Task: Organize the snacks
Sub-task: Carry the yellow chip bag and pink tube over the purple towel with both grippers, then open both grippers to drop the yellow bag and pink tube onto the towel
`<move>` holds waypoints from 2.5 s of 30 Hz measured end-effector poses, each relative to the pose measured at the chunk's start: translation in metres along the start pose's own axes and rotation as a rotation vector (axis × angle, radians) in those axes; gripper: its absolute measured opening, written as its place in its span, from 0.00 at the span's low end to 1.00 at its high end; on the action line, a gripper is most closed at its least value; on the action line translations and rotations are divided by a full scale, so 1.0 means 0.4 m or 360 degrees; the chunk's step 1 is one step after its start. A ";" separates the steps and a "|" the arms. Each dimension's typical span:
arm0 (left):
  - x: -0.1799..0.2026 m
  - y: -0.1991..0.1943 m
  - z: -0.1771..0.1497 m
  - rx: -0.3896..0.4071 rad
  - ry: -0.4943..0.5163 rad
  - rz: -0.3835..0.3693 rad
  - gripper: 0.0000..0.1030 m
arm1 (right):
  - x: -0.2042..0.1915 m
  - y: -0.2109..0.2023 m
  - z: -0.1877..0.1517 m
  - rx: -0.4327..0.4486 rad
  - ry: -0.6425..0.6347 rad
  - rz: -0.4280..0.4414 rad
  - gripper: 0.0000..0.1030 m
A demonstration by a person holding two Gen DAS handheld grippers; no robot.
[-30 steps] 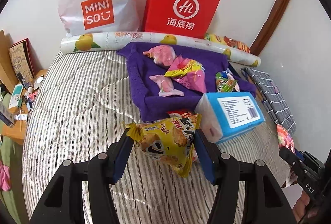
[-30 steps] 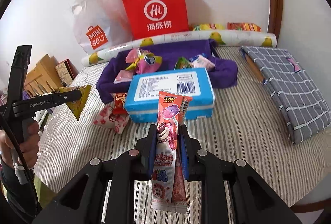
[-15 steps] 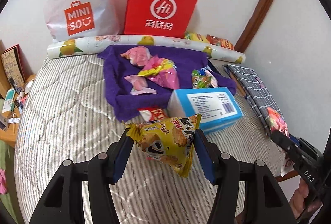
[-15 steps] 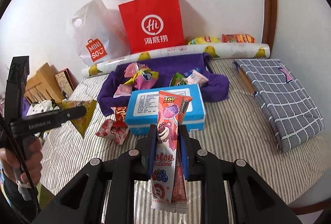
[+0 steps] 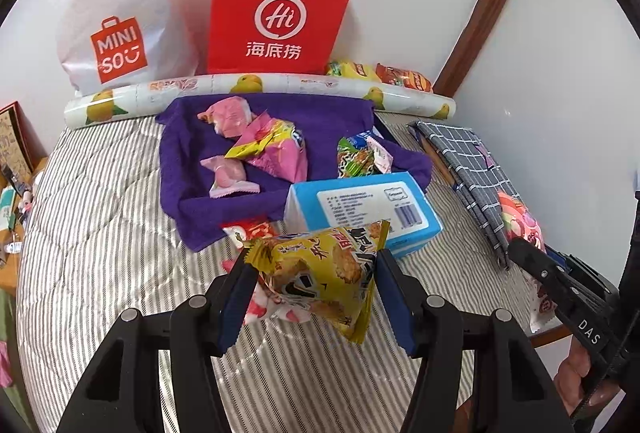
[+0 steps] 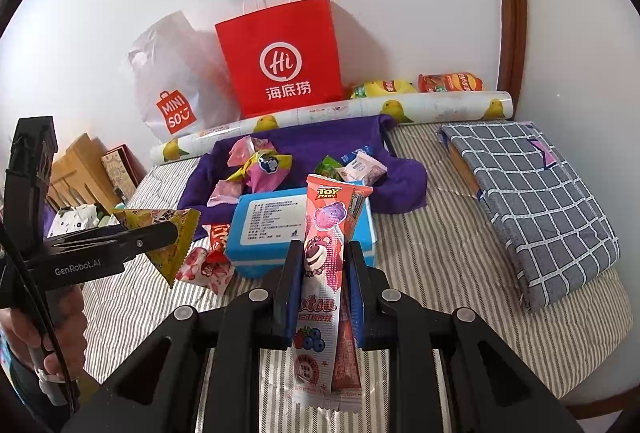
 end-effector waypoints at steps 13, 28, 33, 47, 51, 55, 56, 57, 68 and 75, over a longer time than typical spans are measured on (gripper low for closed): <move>0.015 0.047 0.055 0.0000 -0.0017 -0.0011 0.56 | 0.015 0.049 0.063 0.0032 -0.0005 0.0022 0.20; -0.077 0.094 0.120 0.0021 -0.0065 0.0063 0.56 | 0.033 0.146 0.098 0.0014 0.0014 0.0014 0.20; -0.106 0.112 0.148 0.0036 -0.0081 0.0086 0.56 | 0.027 0.195 0.113 -0.0003 0.0014 0.0032 0.20; -0.184 0.218 0.222 0.0032 -0.0104 0.0202 0.56 | 0.031 0.355 0.205 0.0006 0.0014 0.0068 0.20; -0.211 0.238 0.240 0.0044 -0.0124 0.0235 0.56 | 0.030 0.404 0.223 -0.0014 0.0014 0.0091 0.20; -0.230 0.257 0.250 0.0059 -0.0093 0.0306 0.56 | 0.031 0.441 0.235 -0.0032 0.0008 0.0112 0.20; -0.233 0.265 0.249 0.0051 -0.0104 0.0301 0.56 | 0.033 0.451 0.237 -0.0039 0.0006 0.0113 0.21; -0.237 0.274 0.247 0.0040 -0.0117 0.0296 0.56 | 0.034 0.459 0.238 -0.0046 0.0004 0.0112 0.21; -0.258 0.347 0.219 -0.0036 -0.0190 0.0265 0.56 | 0.057 0.564 0.211 -0.0162 0.0028 0.0132 0.21; -0.267 0.377 0.202 -0.0068 -0.0225 0.0245 0.56 | 0.054 0.609 0.174 -0.0255 0.0030 0.0151 0.21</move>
Point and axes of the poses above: each gripper's, at about its wrist camera, not at the fingertips, and y roughly the way its jaws point, x to its right, z to its top, the point moved 8 cm from there along y, roughly the way its jaws point, and after that the axes turned 10 degrees about x, right-handed, at the moved point
